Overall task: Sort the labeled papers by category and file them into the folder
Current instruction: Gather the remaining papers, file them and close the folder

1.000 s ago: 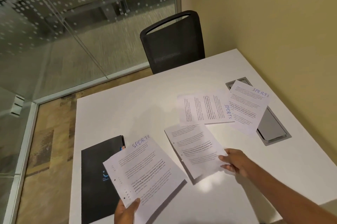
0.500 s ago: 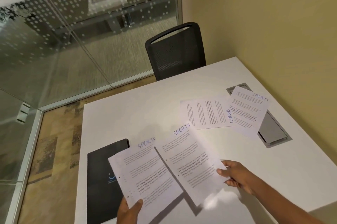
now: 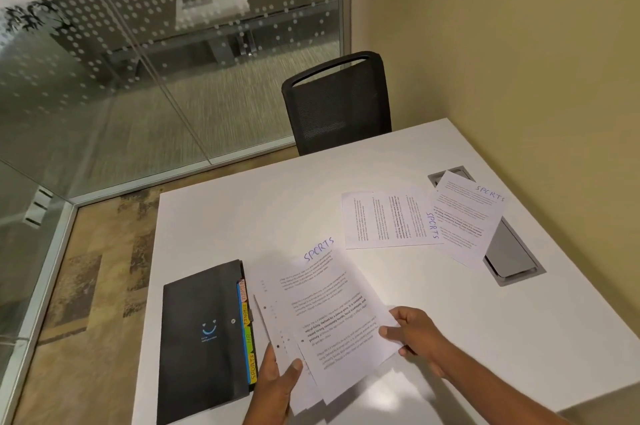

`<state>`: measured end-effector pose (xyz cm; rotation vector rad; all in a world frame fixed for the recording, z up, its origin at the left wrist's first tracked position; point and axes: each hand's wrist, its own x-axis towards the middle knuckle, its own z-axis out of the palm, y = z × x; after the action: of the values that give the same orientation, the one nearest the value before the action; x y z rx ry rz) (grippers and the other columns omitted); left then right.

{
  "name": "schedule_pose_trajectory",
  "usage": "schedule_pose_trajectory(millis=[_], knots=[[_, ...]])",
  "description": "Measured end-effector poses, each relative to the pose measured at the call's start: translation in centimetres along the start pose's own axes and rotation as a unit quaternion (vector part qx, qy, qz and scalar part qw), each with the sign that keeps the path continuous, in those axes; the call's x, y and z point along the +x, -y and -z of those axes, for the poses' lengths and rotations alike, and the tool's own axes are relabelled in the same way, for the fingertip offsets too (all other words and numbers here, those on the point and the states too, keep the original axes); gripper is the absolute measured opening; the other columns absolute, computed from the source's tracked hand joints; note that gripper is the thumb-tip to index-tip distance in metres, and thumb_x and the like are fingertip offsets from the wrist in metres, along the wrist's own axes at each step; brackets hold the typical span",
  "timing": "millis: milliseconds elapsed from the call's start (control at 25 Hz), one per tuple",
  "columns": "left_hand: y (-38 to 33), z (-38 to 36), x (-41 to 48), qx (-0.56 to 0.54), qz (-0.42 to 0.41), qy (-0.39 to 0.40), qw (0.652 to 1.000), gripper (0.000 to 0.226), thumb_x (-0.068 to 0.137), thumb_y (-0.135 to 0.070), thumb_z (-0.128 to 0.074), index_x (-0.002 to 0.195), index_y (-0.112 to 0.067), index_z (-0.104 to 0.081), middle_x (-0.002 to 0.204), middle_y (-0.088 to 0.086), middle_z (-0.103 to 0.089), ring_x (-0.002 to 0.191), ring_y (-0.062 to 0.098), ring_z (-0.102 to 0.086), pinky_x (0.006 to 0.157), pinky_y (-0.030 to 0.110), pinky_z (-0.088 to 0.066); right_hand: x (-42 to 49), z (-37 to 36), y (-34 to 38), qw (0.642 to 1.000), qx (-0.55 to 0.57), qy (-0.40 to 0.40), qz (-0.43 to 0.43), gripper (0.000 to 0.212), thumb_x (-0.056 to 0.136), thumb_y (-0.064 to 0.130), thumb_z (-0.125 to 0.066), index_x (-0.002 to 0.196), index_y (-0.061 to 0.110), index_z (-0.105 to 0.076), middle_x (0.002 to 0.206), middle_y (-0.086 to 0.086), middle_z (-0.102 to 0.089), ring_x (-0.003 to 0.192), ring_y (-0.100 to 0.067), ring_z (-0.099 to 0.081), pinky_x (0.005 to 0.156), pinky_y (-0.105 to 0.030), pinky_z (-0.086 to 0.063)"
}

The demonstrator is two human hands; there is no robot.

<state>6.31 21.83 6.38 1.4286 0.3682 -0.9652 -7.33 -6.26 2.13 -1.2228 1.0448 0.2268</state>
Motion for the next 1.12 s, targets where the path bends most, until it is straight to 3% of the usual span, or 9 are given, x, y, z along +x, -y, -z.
schedule_pose_trajectory(millis=[240, 400, 520, 640, 760, 840, 920, 1000, 1120], knots=[[0.1, -0.7, 0.1, 0.023, -0.009, 0.027, 0.999, 0.068, 0.093, -0.013, -0.078, 0.146, -0.041, -0.045, 0.133, -0.01, -0.066, 0.129, 0.026, -0.059, 0.115, 0.064, -0.043, -0.9, -2.0, -1.0, 1.0, -0.004, -0.011, 0.021, 0.017, 0.084, 0.001, -0.086, 0.088, 0.002, -0.07, 0.065, 0.001, -0.061, 0.054, -0.012, -0.055, 0.05, -0.026, -0.044], [0.4, -0.9, 1.0, 0.007, 0.0, 0.039, 0.999, 0.069, 0.094, -0.009, -0.073, 0.151, -0.037, -0.047, 0.143, 0.003, -0.068, 0.133, 0.034, -0.062, 0.111, 0.065, -0.048, -0.8, -1.9, -1.2, 0.997, 0.003, -0.066, 0.036, 0.02, 0.078, 0.005, -0.086, 0.079, 0.011, -0.067, 0.068, -0.003, -0.064, 0.057, -0.017, -0.053, 0.056, -0.03, -0.04], [0.0, -1.5, 0.8, -0.021, -0.008, 0.046, 0.999, 0.071, 0.086, -0.009, -0.074, 0.147, -0.037, -0.051, 0.138, 0.004, -0.072, 0.13, 0.037, -0.065, 0.109, 0.067, -0.049, -1.4, -1.0, -0.7, 0.999, 0.009, -0.031, 0.01, 0.021, 0.083, 0.009, -0.086, 0.092, 0.004, -0.068, 0.078, -0.008, -0.074, 0.061, -0.019, -0.061, 0.052, -0.026, -0.044], [-0.7, -2.3, 0.9, -0.008, -0.018, 0.068, 0.997, 0.064, 0.097, -0.001, -0.066, 0.149, -0.035, -0.051, 0.14, 0.006, -0.071, 0.132, 0.038, -0.063, 0.113, 0.069, -0.044, -2.2, 0.1, 0.7, 1.0, 0.025, 0.006, 0.006, 0.033, 0.089, 0.0, -0.081, 0.118, -0.002, -0.065, 0.101, -0.008, -0.082, 0.075, -0.018, -0.076, 0.054, -0.028, -0.056], [-1.7, -3.9, 2.3, -0.027, 0.014, 0.051, 0.998, 0.049, 0.105, 0.003, -0.055, 0.144, -0.026, -0.051, 0.147, 0.018, -0.063, 0.134, 0.042, -0.059, 0.102, 0.058, -0.056, -2.9, 1.0, 1.8, 0.997, 0.066, 0.009, 0.048, 0.059, 0.086, -0.015, -0.075, 0.129, 0.024, -0.063, 0.112, -0.013, -0.081, 0.082, -0.022, -0.079, 0.053, -0.027, -0.055], [-2.2, -4.7, 3.0, -0.075, 0.051, 0.048, 0.995, 0.028, 0.112, -0.015, -0.047, 0.14, -0.019, -0.052, 0.151, 0.026, -0.057, 0.134, 0.043, -0.057, 0.095, 0.05, -0.061, -2.8, 1.7, 2.2, 0.994, 0.076, -0.01, 0.076, 0.074, 0.083, -0.02, -0.075, 0.133, 0.032, -0.06, 0.112, -0.016, -0.081, 0.087, -0.027, -0.08, 0.06, -0.03, -0.059], [-2.3, -5.4, 2.6, -0.103, 0.093, 0.064, 0.988, 0.04, 0.109, -0.036, -0.052, 0.147, -0.021, -0.055, 0.15, 0.021, -0.06, 0.138, 0.046, -0.056, 0.115, 0.064, -0.044, -2.4, 2.3, 2.1, 0.993, 0.061, -0.01, 0.101, 0.073, 0.083, -0.019, -0.074, 0.136, 0.029, -0.062, 0.111, -0.013, -0.081, 0.096, -0.033, -0.08, 0.074, -0.039, -0.064], [-2.3, -6.1, 3.2, -0.111, 0.074, 0.082, 0.988, 0.052, 0.103, -0.025, -0.067, 0.153, -0.024, -0.053, 0.148, 0.018, -0.062, 0.136, 0.046, -0.059, 0.118, 0.073, -0.035, -2.1, 3.0, 2.1, 0.992, 0.047, -0.001, 0.121, 0.065, 0.084, -0.018, -0.072, 0.135, 0.023, -0.065, 0.116, -0.007, -0.081, 0.106, -0.034, -0.078, 0.086, -0.046, -0.062], [-2.6, -8.4, 4.5, -0.036, 0.028, 0.102, 0.994, 0.053, 0.097, -0.004, -0.071, 0.147, -0.018, -0.058, 0.137, 0.017, -0.07, 0.125, 0.042, -0.069, 0.112, 0.07, -0.044, -1.7, 4.3, 2.2, 0.99, 0.067, 0.014, 0.127, 0.056, 0.085, -0.017, -0.071, 0.13, 0.016, -0.069, 0.125, -0.004, -0.079, 0.112, -0.029, -0.077, 0.086, -0.042, -0.064]])
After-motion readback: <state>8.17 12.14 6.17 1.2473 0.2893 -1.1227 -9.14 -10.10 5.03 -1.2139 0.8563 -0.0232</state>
